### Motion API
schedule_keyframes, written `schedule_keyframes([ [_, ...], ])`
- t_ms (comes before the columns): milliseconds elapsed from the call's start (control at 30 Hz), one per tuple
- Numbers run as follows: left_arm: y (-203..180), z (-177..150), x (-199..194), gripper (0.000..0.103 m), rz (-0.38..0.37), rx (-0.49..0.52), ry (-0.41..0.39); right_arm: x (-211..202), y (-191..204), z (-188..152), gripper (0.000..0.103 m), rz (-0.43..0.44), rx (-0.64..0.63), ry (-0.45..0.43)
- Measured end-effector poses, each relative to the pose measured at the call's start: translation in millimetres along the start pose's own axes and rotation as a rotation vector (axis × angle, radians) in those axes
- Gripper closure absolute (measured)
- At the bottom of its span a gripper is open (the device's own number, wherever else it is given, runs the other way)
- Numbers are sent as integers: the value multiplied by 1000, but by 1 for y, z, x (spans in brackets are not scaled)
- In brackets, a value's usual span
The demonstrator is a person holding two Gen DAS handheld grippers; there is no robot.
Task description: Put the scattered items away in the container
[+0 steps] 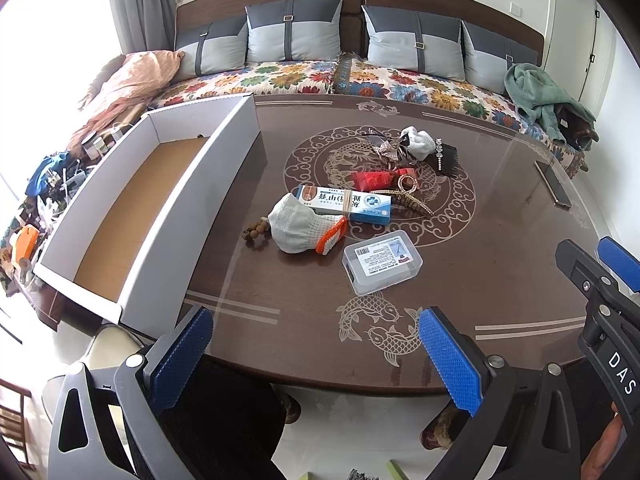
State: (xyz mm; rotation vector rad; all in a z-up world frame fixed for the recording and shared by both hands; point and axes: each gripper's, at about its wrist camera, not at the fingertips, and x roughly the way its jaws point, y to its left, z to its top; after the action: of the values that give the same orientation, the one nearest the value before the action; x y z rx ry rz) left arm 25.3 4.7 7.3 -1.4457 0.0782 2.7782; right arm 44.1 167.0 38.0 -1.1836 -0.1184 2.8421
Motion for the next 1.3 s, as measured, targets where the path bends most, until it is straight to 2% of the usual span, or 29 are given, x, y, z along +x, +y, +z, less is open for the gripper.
schedule_keyframes([
  [933, -1, -2, 8, 0, 20, 3, 12, 6, 5, -1, 44, -49, -38, 2],
  [1000, 1, -4, 16, 0, 23, 3, 19, 9, 3, -1, 44, -25, -27, 3],
  [1133, 10, -12, 44, 0, 17, -12, 54, 25, -10, -10, 44, 125, 23, -4],
  [1300, 23, -24, 82, 0, -42, -62, 88, 67, -14, -30, 44, 284, 62, 68],
])
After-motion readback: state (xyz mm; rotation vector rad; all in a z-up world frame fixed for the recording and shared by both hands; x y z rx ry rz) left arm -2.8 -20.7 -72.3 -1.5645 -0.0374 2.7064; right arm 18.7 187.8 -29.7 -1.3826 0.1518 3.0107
